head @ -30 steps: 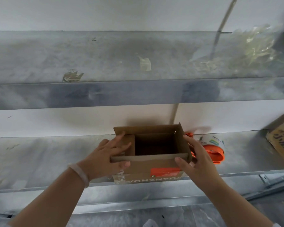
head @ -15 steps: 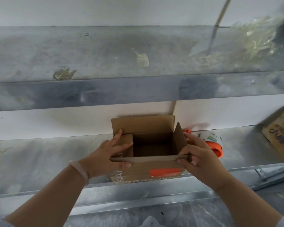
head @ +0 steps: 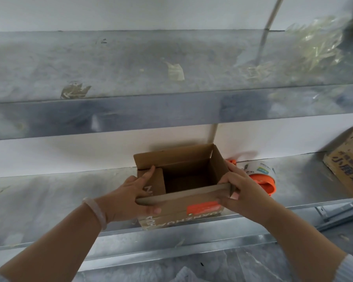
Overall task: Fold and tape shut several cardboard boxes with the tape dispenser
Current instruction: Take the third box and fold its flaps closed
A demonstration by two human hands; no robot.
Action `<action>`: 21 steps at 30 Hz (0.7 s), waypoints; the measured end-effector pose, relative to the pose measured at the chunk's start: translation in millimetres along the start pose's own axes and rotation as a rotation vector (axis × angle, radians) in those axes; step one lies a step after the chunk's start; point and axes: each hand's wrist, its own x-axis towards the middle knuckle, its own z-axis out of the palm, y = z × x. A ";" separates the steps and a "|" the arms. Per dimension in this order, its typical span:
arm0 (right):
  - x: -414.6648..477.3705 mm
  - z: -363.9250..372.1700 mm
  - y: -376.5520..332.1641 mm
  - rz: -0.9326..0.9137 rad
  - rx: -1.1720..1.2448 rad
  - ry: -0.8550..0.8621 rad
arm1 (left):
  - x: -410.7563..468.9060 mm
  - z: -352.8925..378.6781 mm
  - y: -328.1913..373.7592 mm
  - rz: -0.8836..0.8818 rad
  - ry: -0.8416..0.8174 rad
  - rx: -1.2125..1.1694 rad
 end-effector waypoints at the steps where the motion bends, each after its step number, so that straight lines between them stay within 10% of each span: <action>1: 1.2 -1.6 2.1 0.019 0.012 -0.016 | -2.2 0.2 0.8 0.020 0.007 0.004; 15: 7.7 -19.2 2.5 0.217 0.423 -0.290 | 12.0 18.8 -27.0 0.140 0.154 -0.304; 21: 4.1 -3.2 11.3 0.068 -0.015 -0.504 | 11.6 18.5 -20.6 0.091 0.210 -0.213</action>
